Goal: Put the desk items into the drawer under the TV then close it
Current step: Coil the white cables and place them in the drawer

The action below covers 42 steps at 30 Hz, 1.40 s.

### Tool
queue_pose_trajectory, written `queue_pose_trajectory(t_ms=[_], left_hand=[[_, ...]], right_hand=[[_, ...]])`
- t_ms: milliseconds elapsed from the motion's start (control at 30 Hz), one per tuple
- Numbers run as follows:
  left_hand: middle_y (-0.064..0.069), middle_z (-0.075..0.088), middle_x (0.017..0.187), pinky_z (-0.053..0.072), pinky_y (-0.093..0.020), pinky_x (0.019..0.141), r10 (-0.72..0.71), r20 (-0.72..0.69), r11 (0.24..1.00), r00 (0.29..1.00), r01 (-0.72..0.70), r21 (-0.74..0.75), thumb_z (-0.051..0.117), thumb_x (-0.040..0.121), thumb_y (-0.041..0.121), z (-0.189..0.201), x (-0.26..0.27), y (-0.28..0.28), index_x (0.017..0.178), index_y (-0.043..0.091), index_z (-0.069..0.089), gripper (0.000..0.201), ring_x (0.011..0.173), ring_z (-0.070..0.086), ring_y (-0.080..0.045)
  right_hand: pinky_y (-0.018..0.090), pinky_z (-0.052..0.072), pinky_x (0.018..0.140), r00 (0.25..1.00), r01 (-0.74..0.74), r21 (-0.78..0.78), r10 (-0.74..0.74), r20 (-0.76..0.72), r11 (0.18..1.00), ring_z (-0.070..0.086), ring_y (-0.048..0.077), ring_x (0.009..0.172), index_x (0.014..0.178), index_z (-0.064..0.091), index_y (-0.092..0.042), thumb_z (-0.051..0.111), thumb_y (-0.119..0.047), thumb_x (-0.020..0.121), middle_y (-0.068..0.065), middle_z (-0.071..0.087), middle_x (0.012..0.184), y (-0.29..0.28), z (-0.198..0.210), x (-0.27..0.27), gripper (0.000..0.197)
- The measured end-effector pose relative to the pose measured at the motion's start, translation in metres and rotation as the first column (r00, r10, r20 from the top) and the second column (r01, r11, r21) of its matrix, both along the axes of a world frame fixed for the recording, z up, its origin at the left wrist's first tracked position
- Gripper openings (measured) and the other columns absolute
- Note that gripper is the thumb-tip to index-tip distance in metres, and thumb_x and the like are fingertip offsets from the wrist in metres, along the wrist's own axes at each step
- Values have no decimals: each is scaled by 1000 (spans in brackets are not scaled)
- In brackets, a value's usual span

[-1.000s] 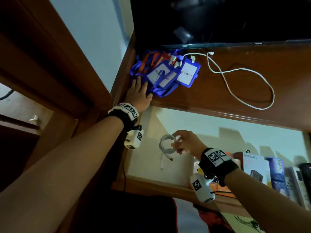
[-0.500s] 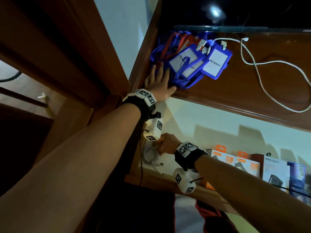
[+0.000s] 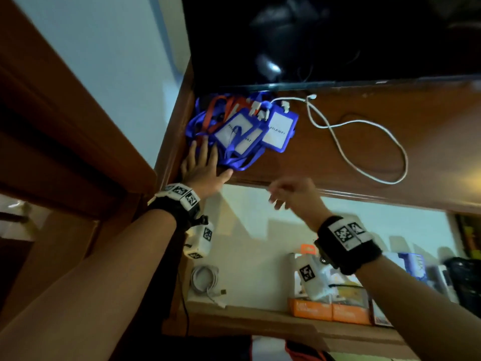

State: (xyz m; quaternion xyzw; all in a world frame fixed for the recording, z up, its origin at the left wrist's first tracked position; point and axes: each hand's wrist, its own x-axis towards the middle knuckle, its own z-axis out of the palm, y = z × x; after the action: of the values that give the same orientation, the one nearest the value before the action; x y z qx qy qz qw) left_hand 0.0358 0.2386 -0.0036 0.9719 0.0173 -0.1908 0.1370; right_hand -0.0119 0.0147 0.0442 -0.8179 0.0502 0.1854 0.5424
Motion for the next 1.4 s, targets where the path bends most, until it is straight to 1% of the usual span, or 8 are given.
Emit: queue_pose_trajectory(t_ms=[167, 333, 633, 800, 1000, 1100, 1233, 1400], left_hand=[[1, -23, 158, 2, -46, 115, 9, 21, 1000, 1000, -10, 26, 34, 92, 61, -1, -1, 0, 152, 23, -1, 80, 145, -21, -24], [1, -24, 158, 1, -48, 116, 21, 0, 999, 1000, -21, 36, 34, 91, 62, 0, 0, -1, 152, 23, -2, 81, 144, -22, -24], [2, -25, 157, -1, -50, 116, 23, 29, 1000, 999, -23, 1, 32, 91, 64, -2, -4, 1, 152, 24, -5, 81, 144, -23, -23], [4, -16, 160, 2, -48, 116, 76, 114, 997, 991, -76, -3, 34, 88, 66, -4, -7, -3, 152, 25, 4, 81, 146, -16, -22], [7, -8, 161, 4, -45, 117, 172, 114, 985, 978, -167, -49, 45, 87, 62, 5, -7, -12, 150, 27, 13, 79, 147, -11, -20], [2, 7, 161, 13, -48, 115, 248, 36, 960, 968, -241, -140, 57, 82, 54, 18, 4, -14, 147, 24, 26, 77, 147, 4, -24], [-17, 45, 141, 38, -45, 104, 446, 69, 867, 892, -411, -281, 58, 80, 42, 47, 13, -32, 134, 13, 46, 62, 127, 44, -38], [-7, 31, 149, 33, -48, 106, 347, 366, 934, 863, -285, -214, 62, 81, 36, 67, 13, -86, 135, 15, 44, 60, 135, 29, -33]], right_hand=[[24, 40, 78, 903, 348, -362, -207, 376, 865, 62, 25, 94, 93, 71, -11, 60, -16, 78, 12, 69, 97, -59, 24, 64, 19], [47, 34, 102, 977, 204, -672, -188, 98, 712, 35, 38, 125, 136, 40, -18, 61, -31, 82, 9, 40, 137, -91, 1, 85, 60], [38, 40, 85, 965, 262, -630, -201, 168, 731, 51, 34, 97, 92, 60, -8, 47, -8, 85, 16, 58, 100, -99, -31, 59, 14], [23, 36, 45, 864, 500, 16, -501, 47, 866, 47, 17, 43, 74, 51, -8, 45, 0, 81, 2, 56, 47, -113, 3, 47, 12], [25, 28, 48, 678, 671, 537, -716, -165, 512, 34, 15, 43, 69, 50, -13, 39, -2, 84, -1, 43, 49, -134, 76, 41, 22], [26, 26, 52, 689, 628, 663, -688, -229, 408, 31, 15, 49, 65, 44, -18, 36, -9, 87, -1, 39, 55, -150, 98, 43, 25], [28, 30, 52, 751, 539, 647, -656, -79, 540, 38, 16, 49, 76, 48, -15, 37, -12, 92, 1, 52, 55, -163, 114, 37, 19], [22, 35, 44, 889, 396, 381, -452, 67, 836, 45, 15, 45, 85, 56, -12, 48, -8, 92, 3, 63, 57, -162, 104, 23, 11]])
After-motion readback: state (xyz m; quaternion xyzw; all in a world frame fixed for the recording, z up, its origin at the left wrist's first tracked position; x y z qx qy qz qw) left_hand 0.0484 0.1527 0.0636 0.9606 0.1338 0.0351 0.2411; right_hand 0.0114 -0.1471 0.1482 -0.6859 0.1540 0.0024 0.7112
